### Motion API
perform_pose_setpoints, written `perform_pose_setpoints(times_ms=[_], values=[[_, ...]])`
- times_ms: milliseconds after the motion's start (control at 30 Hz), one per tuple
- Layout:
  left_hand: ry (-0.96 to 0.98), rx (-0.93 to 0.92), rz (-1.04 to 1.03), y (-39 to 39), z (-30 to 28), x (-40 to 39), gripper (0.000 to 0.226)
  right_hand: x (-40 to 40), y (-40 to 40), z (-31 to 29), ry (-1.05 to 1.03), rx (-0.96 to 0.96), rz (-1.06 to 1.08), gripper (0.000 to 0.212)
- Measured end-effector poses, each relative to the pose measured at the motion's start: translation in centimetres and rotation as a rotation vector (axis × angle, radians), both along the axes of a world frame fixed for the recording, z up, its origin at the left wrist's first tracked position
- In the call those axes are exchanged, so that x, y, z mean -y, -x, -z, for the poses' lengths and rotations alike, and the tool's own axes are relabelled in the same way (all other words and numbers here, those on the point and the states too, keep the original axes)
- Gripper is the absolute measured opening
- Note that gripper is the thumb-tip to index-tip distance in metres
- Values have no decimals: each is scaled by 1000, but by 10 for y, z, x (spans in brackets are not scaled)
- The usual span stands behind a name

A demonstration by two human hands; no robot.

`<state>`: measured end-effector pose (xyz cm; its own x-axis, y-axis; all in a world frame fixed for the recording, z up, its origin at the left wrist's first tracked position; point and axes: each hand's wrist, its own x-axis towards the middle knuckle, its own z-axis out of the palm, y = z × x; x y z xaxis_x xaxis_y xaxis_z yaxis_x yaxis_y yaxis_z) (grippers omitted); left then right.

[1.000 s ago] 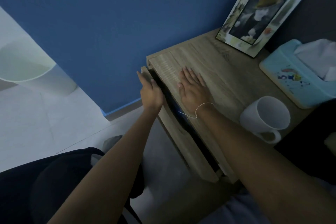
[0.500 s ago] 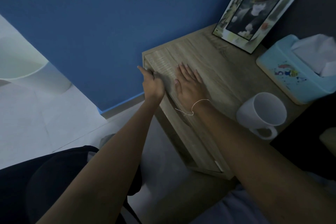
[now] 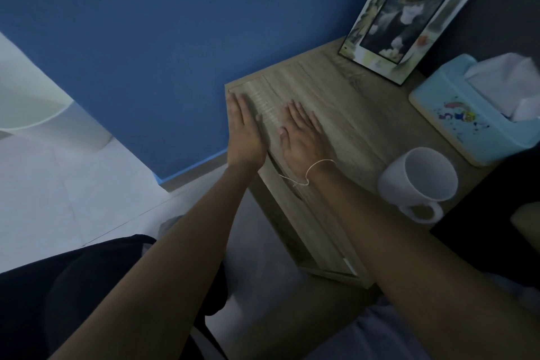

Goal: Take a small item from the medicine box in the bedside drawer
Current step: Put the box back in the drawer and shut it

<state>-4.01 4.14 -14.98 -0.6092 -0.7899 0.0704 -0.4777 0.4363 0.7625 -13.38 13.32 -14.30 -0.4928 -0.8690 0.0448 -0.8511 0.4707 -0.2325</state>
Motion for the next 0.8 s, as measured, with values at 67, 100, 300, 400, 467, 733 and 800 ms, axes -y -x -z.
perform_pose_setpoints(times_ms=[67, 100, 300, 400, 467, 733, 800], values=[[173, 145, 73, -2, 2, 8, 54, 0, 0, 0, -17, 8, 14, 55], [217, 202, 108, -3, 2, 12, 53, 0, 0, -1, -20, 5, 19, 55], [289, 307, 168, -4, -1, 17, 52, 1, 1, 1, -17, -8, 20, 55], [275, 331, 182, -3, -2, 18, 53, 1, 2, 2, -13, -21, 22, 55], [275, 335, 175, -2, -1, 18, 52, 0, 2, 1, -21, -23, 25, 56], [190, 384, 233, -6, -12, 20, 55, 1, 0, -4, -57, 9, 39, 60], [124, 438, 316, -11, -24, 25, 56, 2, -2, -7, -112, 41, 62, 59]])
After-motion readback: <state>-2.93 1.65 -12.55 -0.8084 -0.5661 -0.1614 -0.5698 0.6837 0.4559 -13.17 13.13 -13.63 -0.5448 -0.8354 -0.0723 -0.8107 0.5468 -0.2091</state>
